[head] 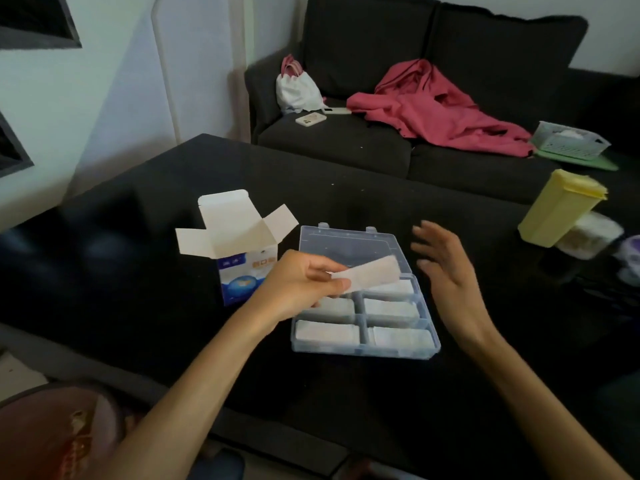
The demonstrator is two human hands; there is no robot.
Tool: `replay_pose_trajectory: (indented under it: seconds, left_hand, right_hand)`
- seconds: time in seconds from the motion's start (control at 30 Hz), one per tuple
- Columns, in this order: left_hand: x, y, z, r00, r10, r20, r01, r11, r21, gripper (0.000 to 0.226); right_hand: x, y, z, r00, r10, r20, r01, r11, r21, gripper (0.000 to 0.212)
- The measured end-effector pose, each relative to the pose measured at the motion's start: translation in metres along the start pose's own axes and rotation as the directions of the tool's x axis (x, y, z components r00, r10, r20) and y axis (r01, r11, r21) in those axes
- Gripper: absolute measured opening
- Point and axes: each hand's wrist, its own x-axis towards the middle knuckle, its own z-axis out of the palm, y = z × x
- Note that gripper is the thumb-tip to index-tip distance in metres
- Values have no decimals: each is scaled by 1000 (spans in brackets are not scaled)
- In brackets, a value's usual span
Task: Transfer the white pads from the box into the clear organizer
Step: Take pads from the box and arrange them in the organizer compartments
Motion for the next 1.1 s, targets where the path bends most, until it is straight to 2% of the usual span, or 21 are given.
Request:
replay_pose_trajectory:
  seconds: [0.03,0.07,0.13,0.2,0.33,0.4,0.53,0.67,0.93,1.1]
  left_hand:
    - [2,-2,4,1000,20,5,-20,999,38,30]
    - [4,-2,12,999,38,14,-39,996,76,30]
    - [7,-4,25,997,70,25,-73,988,139,31]
    - [9,-5,35,994,96,55,-104,980,169,30]
    - [16,-4,45,983,112,146,-139,972,188,29]
    - [20,-4,50,980,112,167,-148,965,217,31]
    - [22,-9,61,977,145,156,-192,917,350,25]
    - [21,-11,62,972,185,144,-230,868,440,21]
    - [18,-13,61,958,242,151,-285,776,563,22]
    - [21,-15,61,950,263,166,-307,709,635,26]
  right_hand:
    - [-1,2,-5,990,63,129,-70,996,49,40]
    - [-4,7,-10,966,96,240,-104,994,23,33]
    - [-8,15,-13,931,121,343,-96,991,-91,25]
    - [-10,19,-17,922,147,357,-110,986,-122,20]
    - [-7,23,-35,911,146,385,-121,989,-88,28]
    - [-7,25,-38,909,131,396,-79,986,-145,19]
    - [-7,35,-39,893,182,411,-55,952,-302,9]
    - [-7,39,-38,878,219,425,-73,940,-333,3]
    - [-7,52,-36,842,299,448,-64,881,-468,17]
    - [-7,49,-35,858,285,427,-8,840,-543,17]
